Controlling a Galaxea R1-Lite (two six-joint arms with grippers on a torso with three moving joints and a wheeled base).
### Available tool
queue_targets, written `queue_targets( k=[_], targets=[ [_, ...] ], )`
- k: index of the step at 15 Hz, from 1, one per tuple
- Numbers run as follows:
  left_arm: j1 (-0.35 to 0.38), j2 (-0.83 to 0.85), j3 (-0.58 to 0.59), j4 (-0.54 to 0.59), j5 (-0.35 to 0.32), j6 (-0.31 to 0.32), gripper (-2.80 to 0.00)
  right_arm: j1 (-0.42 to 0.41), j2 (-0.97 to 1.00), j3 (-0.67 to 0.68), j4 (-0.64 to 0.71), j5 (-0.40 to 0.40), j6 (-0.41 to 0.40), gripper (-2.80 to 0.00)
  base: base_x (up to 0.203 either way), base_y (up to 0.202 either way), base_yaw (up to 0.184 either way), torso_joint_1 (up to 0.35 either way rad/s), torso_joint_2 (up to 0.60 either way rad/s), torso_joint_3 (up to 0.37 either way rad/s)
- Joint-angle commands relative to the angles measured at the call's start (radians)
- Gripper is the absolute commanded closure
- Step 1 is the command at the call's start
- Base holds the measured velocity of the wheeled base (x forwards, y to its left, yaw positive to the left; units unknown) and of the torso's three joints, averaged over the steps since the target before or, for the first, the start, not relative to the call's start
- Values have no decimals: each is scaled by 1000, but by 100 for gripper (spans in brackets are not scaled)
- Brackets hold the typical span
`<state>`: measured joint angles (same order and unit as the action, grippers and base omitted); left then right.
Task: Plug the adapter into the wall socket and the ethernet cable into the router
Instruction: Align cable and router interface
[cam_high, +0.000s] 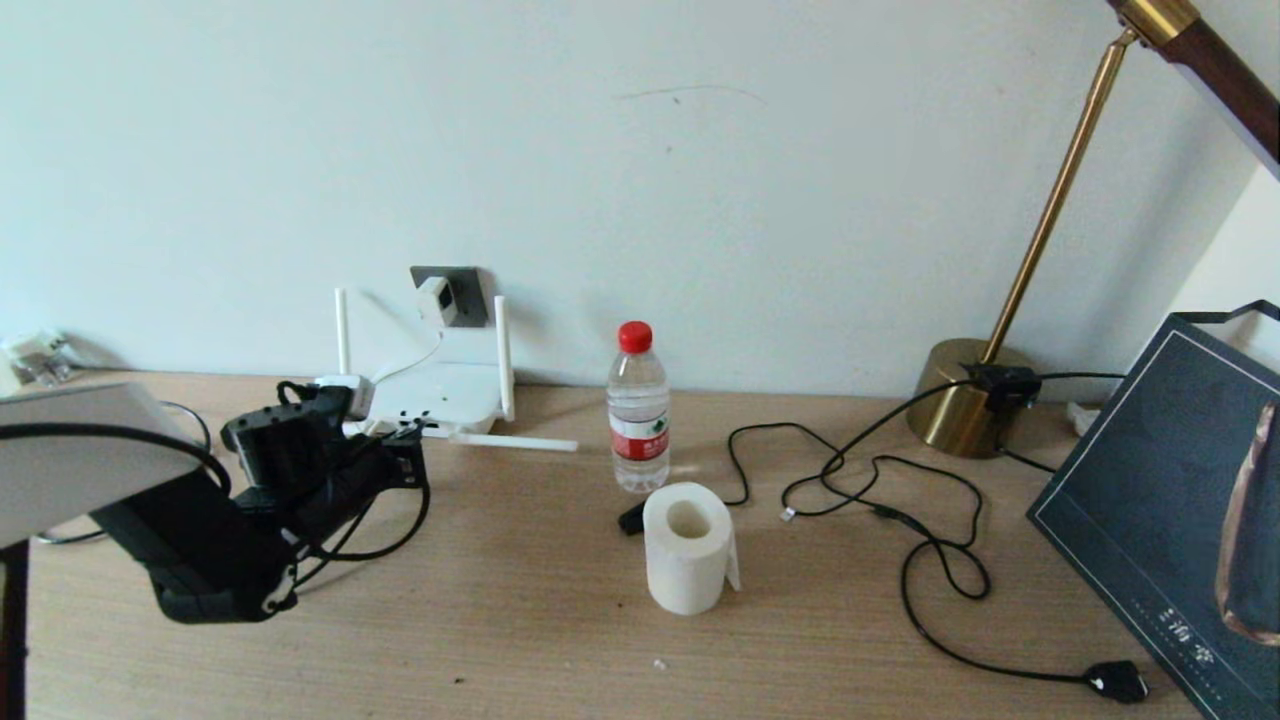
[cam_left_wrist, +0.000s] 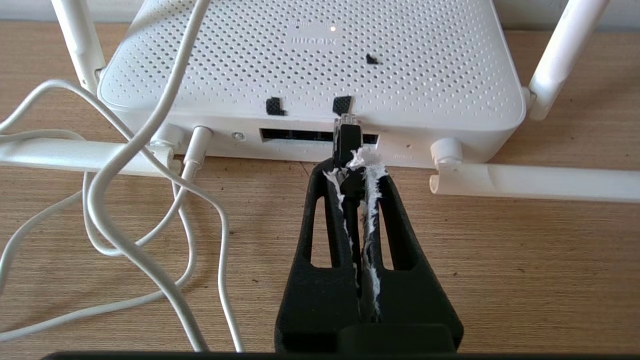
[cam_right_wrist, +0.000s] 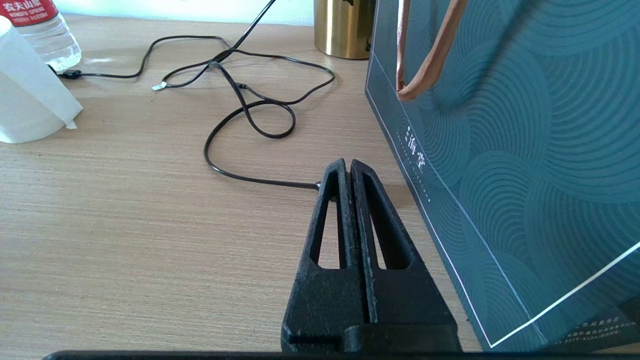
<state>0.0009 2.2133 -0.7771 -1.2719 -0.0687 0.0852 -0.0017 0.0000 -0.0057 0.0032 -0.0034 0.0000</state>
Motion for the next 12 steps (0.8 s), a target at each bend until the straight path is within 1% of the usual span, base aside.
queue_targets(
  k=[1,12],
  targets=[
    [1,3,-2,-7,0,1,0,-1,0,0,0,0,0,0,0,0,0,0,0,0],
    [1,11,1,-7,0,1,0,0,0,0,0,0,0,0,0,0,0,0,0,0]
  ],
)
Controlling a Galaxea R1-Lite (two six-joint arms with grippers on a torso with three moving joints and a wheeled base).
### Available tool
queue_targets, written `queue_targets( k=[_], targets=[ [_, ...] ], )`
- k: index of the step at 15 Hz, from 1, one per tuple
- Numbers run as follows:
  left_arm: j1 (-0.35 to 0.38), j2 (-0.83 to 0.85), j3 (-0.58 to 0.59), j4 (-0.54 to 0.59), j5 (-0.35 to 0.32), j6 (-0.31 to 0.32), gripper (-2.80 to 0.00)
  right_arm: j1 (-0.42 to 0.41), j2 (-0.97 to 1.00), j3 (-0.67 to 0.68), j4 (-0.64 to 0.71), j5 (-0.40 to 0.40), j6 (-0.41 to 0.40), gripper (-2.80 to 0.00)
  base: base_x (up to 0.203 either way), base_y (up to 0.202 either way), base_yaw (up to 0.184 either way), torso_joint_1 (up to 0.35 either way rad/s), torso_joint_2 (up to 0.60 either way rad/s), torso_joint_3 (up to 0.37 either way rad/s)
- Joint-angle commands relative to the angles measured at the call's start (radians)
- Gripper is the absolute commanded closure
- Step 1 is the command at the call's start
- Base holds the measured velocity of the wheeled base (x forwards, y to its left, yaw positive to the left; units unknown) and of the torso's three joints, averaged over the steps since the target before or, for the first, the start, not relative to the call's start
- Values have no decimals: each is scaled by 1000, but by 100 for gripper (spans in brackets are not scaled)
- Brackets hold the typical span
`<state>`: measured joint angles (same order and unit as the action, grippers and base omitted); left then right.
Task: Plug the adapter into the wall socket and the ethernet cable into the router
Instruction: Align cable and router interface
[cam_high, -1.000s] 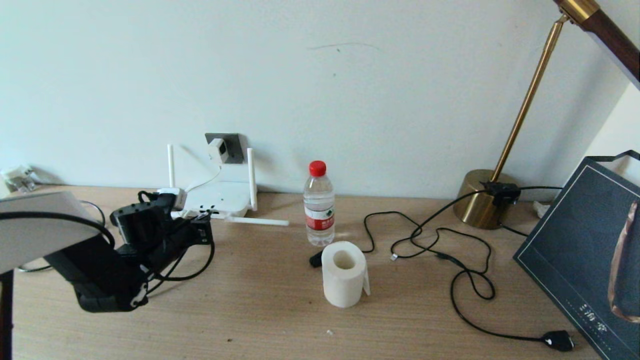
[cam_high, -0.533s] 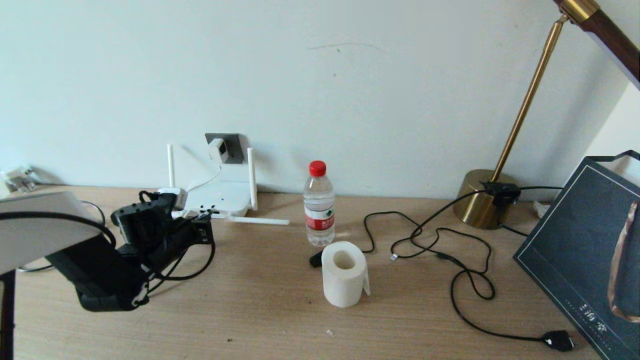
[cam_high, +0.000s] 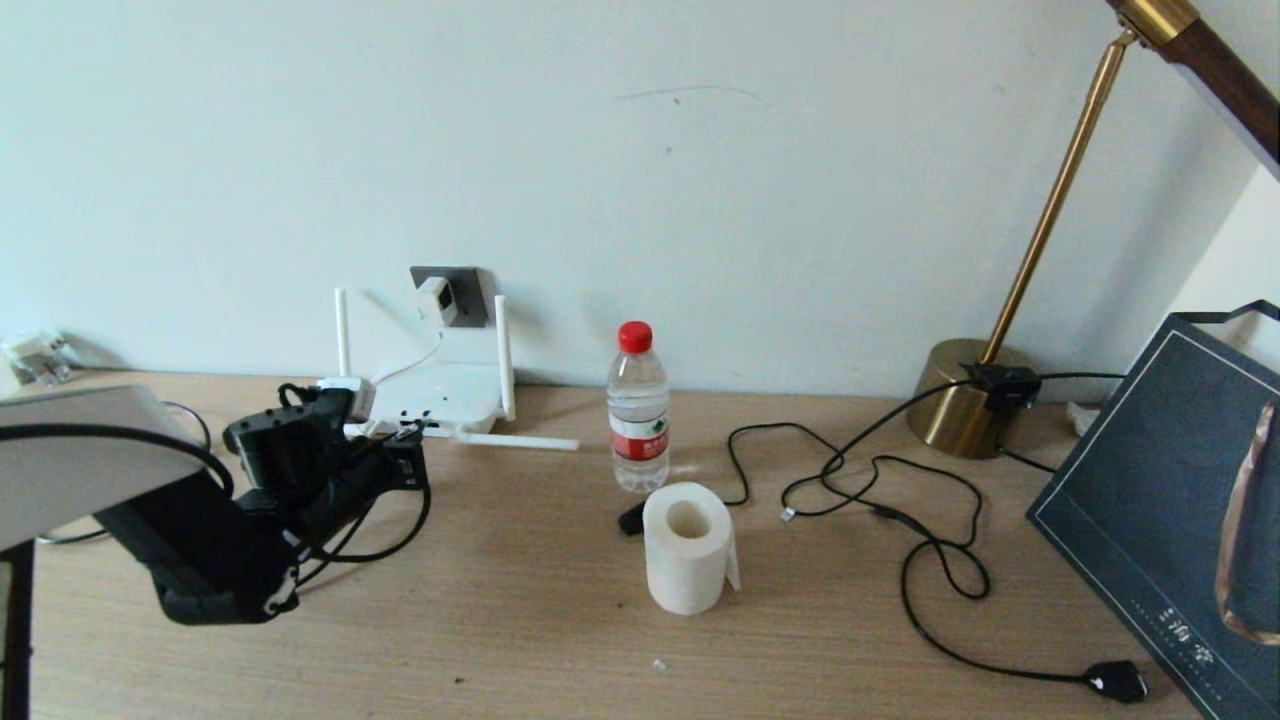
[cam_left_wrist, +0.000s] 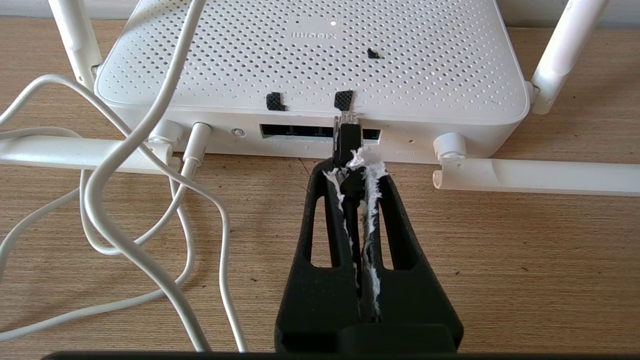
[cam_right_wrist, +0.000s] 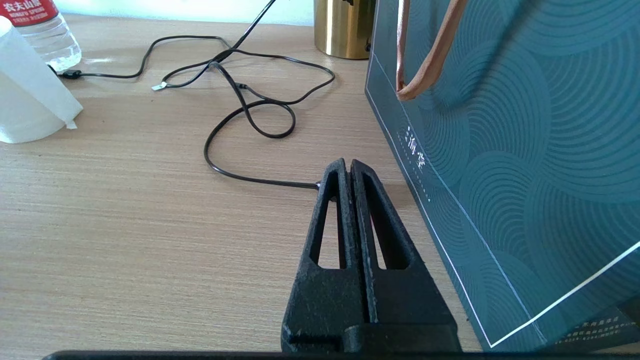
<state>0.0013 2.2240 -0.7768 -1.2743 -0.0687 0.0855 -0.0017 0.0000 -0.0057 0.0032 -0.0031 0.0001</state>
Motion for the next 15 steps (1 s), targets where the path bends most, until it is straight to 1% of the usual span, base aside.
queue_targets(
  k=[1,15],
  targets=[
    [0,2,1,-6,0,0,0,0,0,0,0,0,0,0,0,0,0,0,0,0],
    [-1,-4,8,-8,0,2,0,0,0,0,0,0,0,0,0,0,0,0,0,0]
  ],
)
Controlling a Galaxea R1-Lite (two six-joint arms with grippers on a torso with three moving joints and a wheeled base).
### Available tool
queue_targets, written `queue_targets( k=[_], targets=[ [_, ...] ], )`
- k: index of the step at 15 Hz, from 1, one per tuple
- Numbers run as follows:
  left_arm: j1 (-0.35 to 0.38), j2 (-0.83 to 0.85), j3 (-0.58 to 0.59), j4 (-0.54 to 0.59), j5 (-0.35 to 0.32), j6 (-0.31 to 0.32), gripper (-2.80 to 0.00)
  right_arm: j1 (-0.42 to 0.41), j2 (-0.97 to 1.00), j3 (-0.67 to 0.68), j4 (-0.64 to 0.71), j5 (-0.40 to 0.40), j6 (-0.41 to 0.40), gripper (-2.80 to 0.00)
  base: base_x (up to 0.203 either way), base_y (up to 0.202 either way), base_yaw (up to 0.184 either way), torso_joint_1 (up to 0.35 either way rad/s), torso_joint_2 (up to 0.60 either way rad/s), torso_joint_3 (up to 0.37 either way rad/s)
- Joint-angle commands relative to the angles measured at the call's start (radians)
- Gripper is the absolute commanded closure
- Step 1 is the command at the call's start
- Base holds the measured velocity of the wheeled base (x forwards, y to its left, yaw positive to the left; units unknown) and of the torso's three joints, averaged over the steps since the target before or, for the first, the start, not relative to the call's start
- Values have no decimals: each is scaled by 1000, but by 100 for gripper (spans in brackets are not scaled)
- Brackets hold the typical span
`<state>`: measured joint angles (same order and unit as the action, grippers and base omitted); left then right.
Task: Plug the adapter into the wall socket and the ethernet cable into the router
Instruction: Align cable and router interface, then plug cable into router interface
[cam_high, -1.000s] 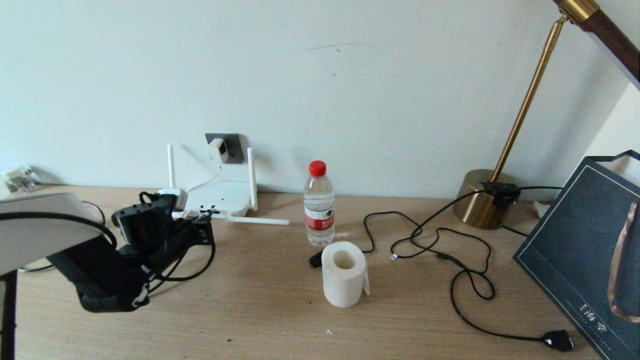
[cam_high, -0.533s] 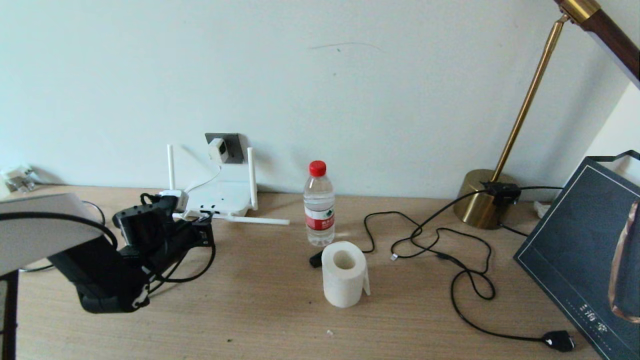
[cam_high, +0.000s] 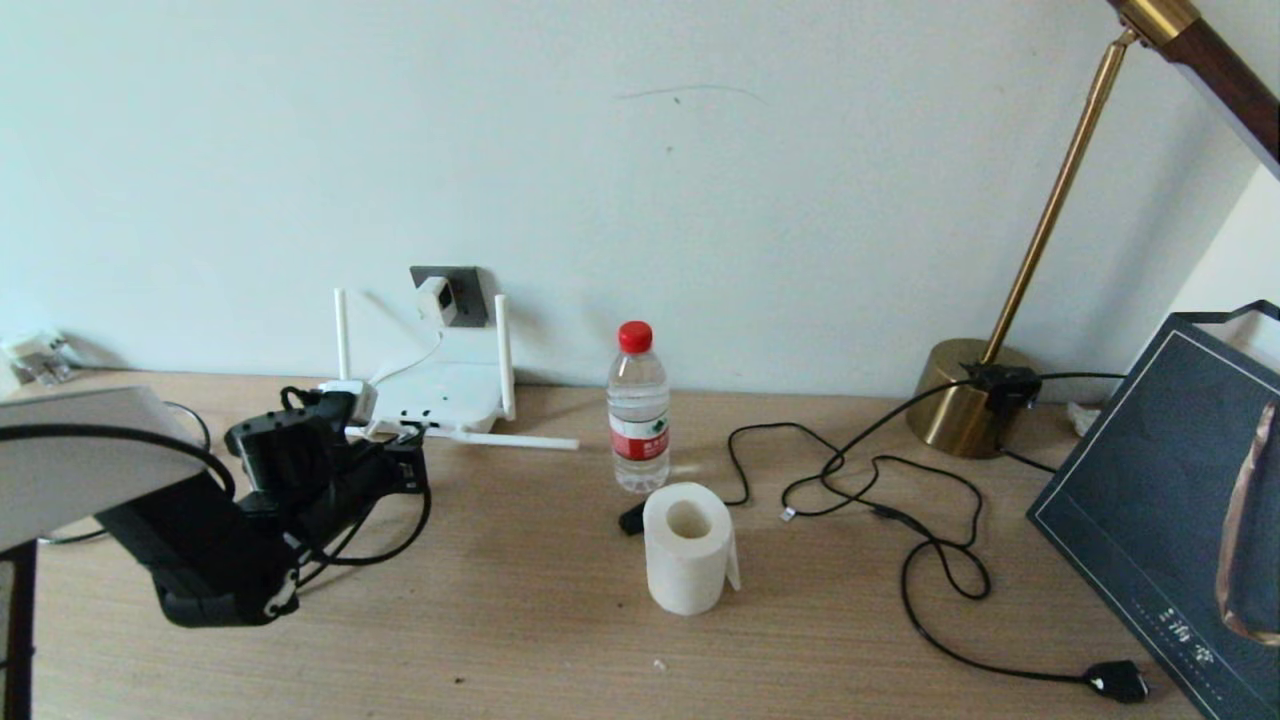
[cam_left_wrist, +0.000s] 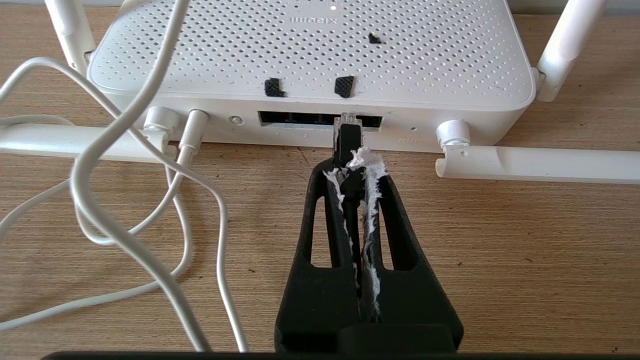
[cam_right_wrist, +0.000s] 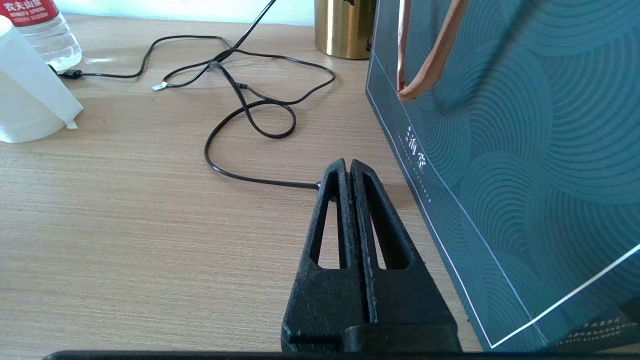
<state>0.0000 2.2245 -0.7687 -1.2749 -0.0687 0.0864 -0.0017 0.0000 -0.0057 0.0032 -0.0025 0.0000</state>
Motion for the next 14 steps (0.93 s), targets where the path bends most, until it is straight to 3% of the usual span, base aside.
queue_targets(
  k=[1,14],
  targets=[
    [0,-8,0,-8,0,1,0,0,0,0,0,-1,0,0,0,0,0,0,0,0],
    [2,-5,0,-9,0,0,0,0,0,0,0,-1,0,0,0,0,0,0,0,0]
  ],
)
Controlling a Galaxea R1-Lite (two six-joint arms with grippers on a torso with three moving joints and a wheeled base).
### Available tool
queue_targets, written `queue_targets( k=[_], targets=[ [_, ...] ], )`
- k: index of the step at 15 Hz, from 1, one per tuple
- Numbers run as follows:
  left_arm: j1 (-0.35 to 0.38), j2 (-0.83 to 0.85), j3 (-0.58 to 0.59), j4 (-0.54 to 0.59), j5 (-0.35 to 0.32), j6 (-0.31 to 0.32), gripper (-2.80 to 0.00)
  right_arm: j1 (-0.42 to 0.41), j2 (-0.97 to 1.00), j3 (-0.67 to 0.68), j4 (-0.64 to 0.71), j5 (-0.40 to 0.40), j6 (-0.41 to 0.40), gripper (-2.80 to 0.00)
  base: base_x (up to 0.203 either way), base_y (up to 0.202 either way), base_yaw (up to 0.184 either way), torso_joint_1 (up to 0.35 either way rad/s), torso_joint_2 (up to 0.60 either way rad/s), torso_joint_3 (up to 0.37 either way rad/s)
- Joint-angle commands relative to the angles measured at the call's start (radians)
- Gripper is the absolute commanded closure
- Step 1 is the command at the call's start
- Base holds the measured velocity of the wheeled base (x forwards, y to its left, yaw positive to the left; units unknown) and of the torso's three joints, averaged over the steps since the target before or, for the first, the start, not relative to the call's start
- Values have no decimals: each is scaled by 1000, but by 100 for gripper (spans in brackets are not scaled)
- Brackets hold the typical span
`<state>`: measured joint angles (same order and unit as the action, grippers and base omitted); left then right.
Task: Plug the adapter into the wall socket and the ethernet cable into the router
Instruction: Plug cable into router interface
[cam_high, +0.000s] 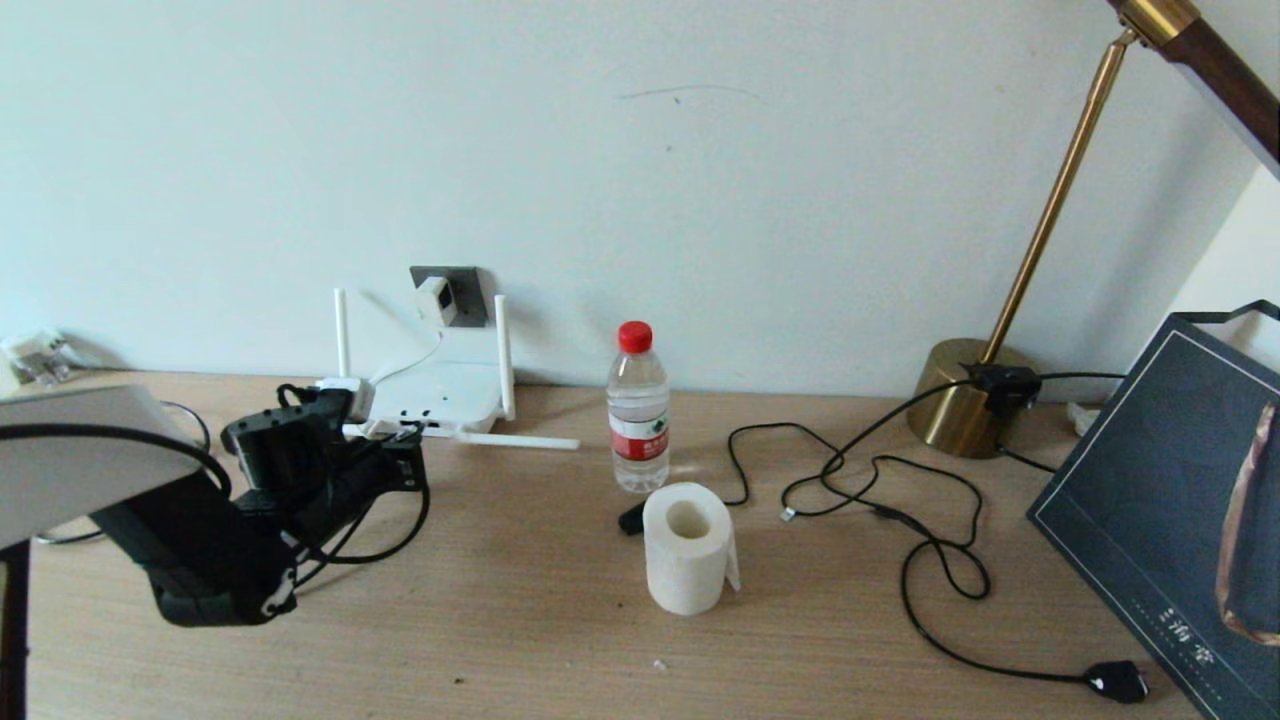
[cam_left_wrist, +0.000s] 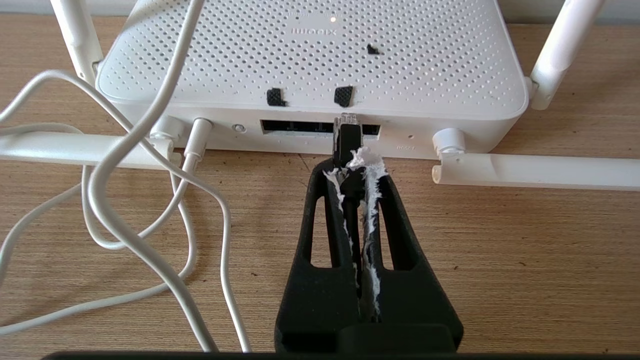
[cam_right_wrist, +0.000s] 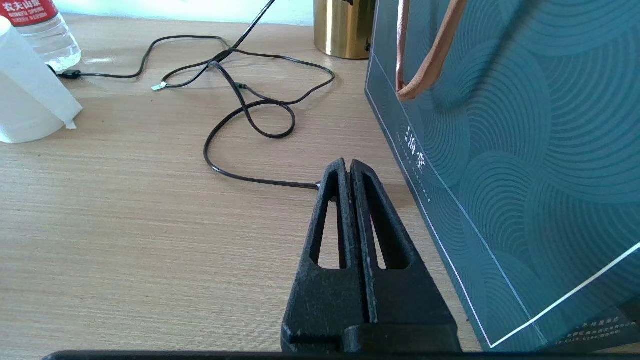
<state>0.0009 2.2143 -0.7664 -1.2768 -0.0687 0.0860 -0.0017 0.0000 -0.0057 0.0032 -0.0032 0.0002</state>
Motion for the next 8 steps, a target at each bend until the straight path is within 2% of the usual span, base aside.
queue_targets(
  k=[1,8],
  targets=[
    [1,7,-2,-7,0,1,0,0,2,0,0,0,0,0,0,0,0,0,0,0],
    [1,18,-11,-7,0,0,0,-1,0,0,0,0,0,0,0,0,0,0,0,0]
  ],
)
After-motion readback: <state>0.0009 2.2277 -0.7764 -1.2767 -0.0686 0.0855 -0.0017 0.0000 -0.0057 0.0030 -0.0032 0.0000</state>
